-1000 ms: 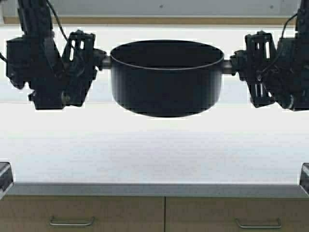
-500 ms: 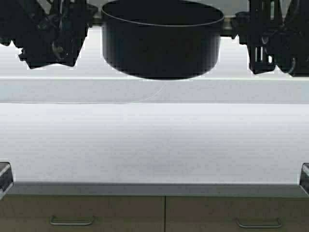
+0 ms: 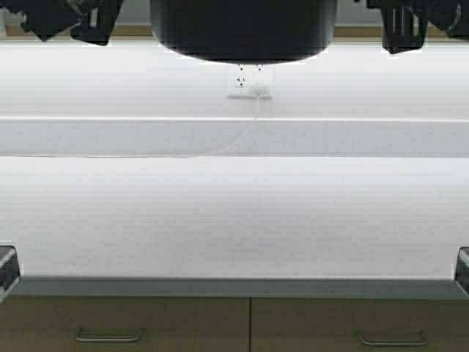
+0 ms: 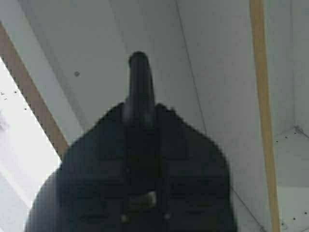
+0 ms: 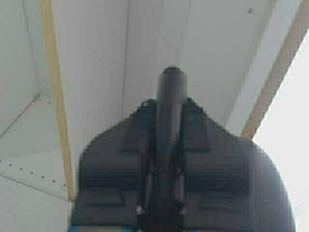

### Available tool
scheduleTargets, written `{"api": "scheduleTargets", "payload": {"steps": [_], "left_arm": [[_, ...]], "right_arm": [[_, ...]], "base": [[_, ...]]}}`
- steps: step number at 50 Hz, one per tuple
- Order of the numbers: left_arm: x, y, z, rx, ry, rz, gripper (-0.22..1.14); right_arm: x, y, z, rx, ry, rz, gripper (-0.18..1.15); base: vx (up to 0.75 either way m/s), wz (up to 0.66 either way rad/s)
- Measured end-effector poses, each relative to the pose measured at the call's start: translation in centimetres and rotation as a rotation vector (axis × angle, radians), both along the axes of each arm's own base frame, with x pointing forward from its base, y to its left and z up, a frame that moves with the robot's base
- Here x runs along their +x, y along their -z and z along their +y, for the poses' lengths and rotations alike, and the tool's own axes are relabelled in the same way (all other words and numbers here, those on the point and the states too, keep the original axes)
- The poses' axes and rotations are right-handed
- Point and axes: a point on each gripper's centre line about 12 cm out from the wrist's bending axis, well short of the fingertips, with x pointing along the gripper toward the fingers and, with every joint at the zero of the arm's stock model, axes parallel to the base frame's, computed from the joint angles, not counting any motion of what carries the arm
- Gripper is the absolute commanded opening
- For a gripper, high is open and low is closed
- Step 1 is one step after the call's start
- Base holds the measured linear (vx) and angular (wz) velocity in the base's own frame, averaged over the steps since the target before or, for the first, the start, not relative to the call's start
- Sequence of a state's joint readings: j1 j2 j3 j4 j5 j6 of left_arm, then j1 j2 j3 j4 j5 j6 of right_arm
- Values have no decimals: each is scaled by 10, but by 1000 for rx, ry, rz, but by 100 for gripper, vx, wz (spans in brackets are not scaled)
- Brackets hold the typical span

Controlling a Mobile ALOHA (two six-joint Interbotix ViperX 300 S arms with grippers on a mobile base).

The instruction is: Open the cabinet, put the pot inside, then close it

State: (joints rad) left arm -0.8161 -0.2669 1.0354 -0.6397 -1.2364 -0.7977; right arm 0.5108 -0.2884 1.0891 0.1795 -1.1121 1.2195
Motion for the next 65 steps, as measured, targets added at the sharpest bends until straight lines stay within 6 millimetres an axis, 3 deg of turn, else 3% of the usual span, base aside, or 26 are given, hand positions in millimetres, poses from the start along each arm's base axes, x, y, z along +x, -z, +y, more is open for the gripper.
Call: {"api": "scheduleTargets", "payload": {"steps": [18, 30, 48, 65], "left_arm": [[19, -62, -13, -35, -31, -25, 2], [59, -80, -7, -41, -43, 49, 2], [126, -81, -28, -21, -28, 142, 2], [140, -76, -39, -14, -21, 155, 2]], "right_arm": [[21, -61, 13, 22, -14, -7, 8], [43, -91, 14, 35, 3, 2, 8], [108, -96, 11, 16, 74, 52, 8], [124, -88, 3, 8, 108, 72, 8]], "base": [[0, 0], [0, 0], [1, 0], [16, -2]]}}
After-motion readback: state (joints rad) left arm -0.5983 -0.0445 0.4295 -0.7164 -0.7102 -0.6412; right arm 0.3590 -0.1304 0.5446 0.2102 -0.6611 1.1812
